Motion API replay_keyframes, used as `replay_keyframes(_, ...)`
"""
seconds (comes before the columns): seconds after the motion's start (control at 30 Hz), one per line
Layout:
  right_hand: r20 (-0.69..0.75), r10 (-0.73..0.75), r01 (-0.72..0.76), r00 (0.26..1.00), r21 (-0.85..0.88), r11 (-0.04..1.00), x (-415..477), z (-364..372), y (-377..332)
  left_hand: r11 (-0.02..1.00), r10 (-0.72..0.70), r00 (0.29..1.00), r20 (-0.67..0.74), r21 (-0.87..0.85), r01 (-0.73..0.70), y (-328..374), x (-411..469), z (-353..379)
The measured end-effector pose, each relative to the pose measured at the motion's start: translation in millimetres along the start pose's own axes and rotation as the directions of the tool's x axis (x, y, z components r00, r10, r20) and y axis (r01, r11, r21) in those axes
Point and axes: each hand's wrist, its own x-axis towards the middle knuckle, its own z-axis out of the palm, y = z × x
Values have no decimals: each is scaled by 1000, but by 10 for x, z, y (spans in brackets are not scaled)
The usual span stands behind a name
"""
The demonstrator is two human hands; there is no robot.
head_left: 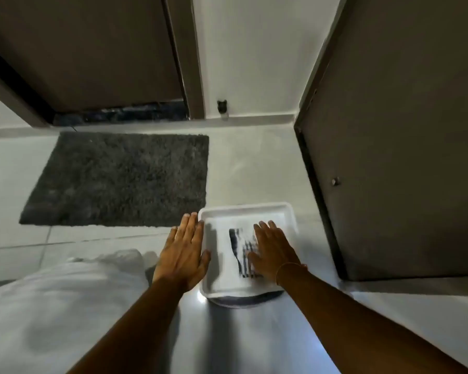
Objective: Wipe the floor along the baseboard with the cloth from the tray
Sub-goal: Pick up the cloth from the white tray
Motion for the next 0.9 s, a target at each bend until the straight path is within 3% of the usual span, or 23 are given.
replay_keyframes(0.13, 110, -23, 29, 994, -50, 998, 305, 711, 78, 1000, 15, 1000, 0, -18, -15, -61, 213, 659)
replay_keyframes(0.27, 18, -64, 65, 998, -52, 997, 410, 1101, 175, 999, 55, 997, -54, 3, -54, -103, 303, 990)
replay_keyframes(0.37, -35, -47, 49, 998, 42, 998, 475, 1170, 202, 998, 62, 994, -95, -16, -64, -111, 343, 1063)
replay_keyframes(0.6, -172, 9, 29, 985, 217, 976, 381, 943, 262, 993, 114, 983, -142, -6, -116, 44, 211, 924)
replay_keyframes(0.77, -500, 141, 28, 855, 315, 949, -331, 641, 404, 975, 218, 956, -195, 10, -220, 549, -84, 713)
replay_keyframes(0.9, -549, 357, -44, 756, 503, 863, -1341, 966, 783, 921, 370, 907, -200, -52, -387, 1107, -511, 935)
